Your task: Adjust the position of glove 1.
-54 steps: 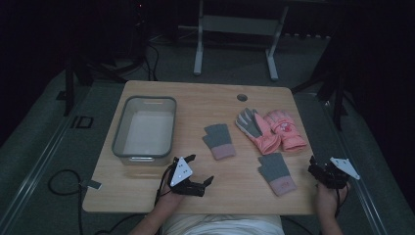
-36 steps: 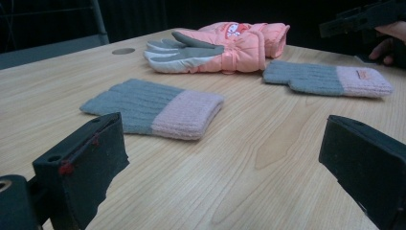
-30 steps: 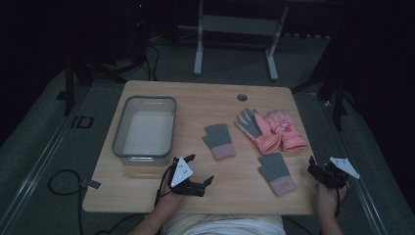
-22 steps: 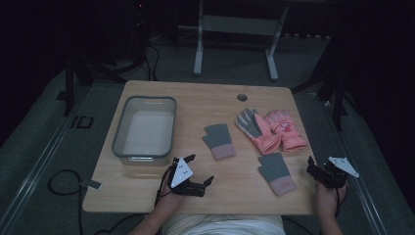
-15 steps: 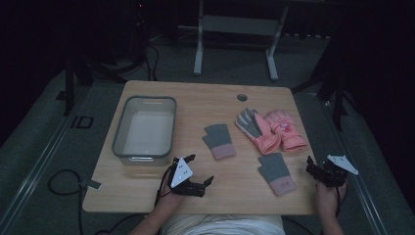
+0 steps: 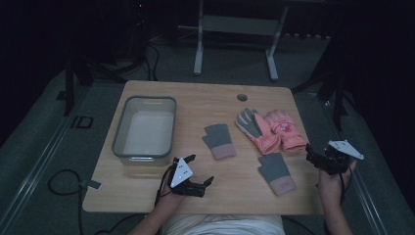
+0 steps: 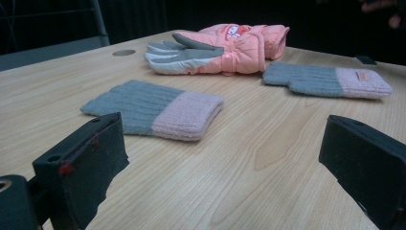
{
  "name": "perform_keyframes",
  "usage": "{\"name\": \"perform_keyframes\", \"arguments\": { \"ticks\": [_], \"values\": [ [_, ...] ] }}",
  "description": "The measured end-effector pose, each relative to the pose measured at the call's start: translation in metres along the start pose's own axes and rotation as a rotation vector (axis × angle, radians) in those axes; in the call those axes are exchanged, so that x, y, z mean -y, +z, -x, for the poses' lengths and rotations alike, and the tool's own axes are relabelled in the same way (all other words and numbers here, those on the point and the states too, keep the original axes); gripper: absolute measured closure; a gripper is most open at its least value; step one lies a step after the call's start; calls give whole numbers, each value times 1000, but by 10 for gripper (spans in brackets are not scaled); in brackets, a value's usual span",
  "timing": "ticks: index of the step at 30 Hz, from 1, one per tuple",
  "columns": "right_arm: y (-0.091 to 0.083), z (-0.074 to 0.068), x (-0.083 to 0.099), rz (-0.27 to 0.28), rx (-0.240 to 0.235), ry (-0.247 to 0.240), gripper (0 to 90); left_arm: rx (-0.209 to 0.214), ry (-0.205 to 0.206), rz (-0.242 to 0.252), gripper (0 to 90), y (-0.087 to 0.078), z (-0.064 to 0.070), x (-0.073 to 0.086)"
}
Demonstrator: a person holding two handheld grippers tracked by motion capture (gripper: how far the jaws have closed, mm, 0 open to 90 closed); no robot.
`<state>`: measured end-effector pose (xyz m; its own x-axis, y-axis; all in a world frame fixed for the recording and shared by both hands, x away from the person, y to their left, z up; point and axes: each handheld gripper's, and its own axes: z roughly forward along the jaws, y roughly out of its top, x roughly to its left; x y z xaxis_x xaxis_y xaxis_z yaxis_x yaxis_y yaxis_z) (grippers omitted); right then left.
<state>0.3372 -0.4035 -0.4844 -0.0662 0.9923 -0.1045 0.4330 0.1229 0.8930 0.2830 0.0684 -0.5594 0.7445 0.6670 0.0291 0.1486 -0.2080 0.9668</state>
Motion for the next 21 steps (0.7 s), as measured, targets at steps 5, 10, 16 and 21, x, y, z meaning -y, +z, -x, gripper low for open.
{"name": "perform_keyframes", "arguments": {
  "ticks": [5,10,16,21],
  "values": [
    [-6,-11,-19,30,41,-15,192,4,-8,1,19,0,-1,0],
    [0,-16,-37,-24,-12,-1,135,3,2,1,19,0,0,0],
    [3,-23,-53,-40,-84,33,119,12,-34,3,19,0,-3,0],
    [1,-34,-66,10,-88,53,113,13,-26,2,19,-1,-3,0]
  ]
}}
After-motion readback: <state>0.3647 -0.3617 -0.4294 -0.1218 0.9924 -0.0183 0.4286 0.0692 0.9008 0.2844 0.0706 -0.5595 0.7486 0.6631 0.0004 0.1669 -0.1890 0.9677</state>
